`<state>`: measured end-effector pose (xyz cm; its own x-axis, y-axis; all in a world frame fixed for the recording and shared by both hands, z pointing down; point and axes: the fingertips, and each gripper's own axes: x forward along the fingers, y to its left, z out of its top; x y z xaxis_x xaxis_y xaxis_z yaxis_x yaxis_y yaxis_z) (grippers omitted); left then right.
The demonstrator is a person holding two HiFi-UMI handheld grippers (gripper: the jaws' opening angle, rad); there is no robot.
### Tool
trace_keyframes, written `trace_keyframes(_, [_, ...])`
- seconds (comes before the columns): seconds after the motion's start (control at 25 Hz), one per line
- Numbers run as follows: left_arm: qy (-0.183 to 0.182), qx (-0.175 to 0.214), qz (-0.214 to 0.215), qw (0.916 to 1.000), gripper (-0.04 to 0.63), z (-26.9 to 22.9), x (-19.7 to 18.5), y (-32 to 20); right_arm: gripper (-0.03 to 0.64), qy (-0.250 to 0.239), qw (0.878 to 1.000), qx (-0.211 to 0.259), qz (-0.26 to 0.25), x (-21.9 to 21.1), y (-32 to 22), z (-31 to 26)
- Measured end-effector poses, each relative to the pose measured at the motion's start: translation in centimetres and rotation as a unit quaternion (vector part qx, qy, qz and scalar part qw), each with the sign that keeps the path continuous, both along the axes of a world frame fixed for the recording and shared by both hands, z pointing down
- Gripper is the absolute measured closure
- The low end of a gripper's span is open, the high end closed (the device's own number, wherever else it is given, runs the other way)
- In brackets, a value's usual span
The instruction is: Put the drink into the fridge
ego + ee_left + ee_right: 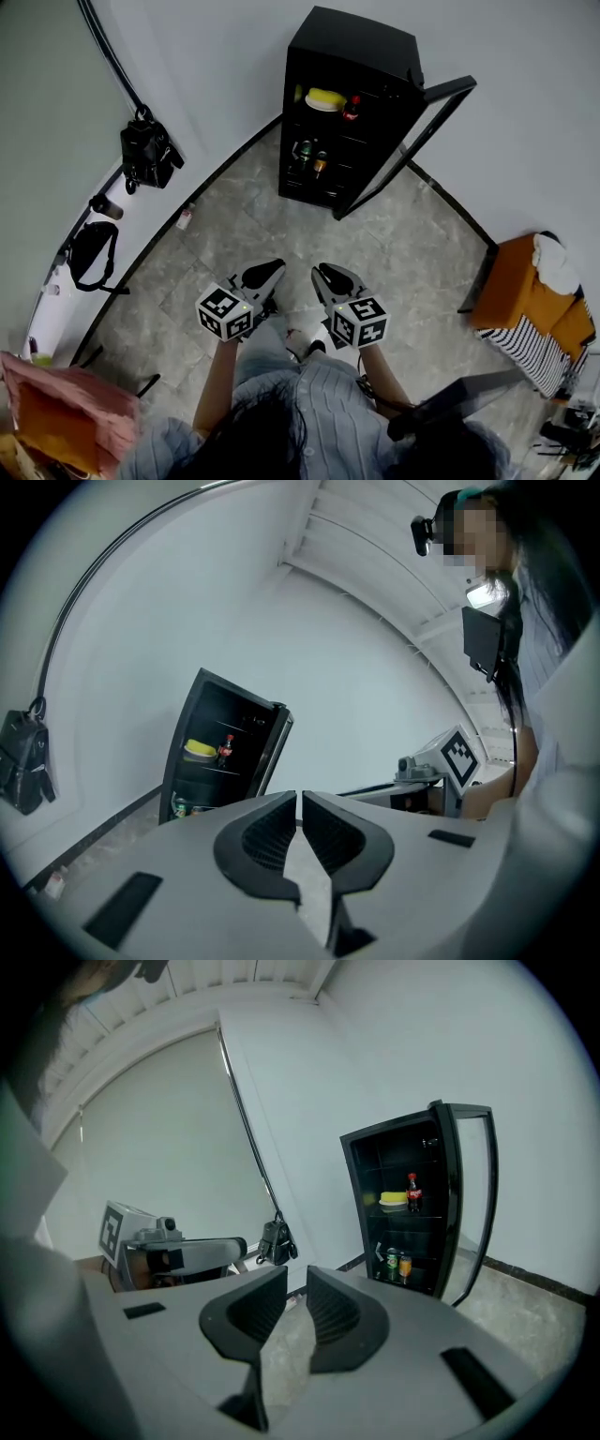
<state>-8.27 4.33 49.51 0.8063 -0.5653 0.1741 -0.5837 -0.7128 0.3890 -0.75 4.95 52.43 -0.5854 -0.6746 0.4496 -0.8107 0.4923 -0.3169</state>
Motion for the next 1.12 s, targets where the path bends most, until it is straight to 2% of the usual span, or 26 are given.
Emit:
trace_keyframes(0.4, [-0.013, 0.009, -0.02, 0.9997, 0.586, -1.5, 5.1, 7.1, 0.552, -0.008, 0.999, 0.023, -0.024, 4.7, 5.9, -1.6])
trace_keyframes(0.72, [-0.019, 0.022, -0.044, 0.9986, 0.586, -2.4, 7.1, 11.8, 0.554, 0.001, 0.998, 0.038, -0.058, 6.3, 10.5, -1.9])
trace_keyframes(1.12, [-0.018, 0.03, -0.051, 0.9981, 0.586, -2.6, 9.7, 15.5, 0.554, 0.015, 0.995, 0.05, -0.085, 8.0, 14.0, -2.1])
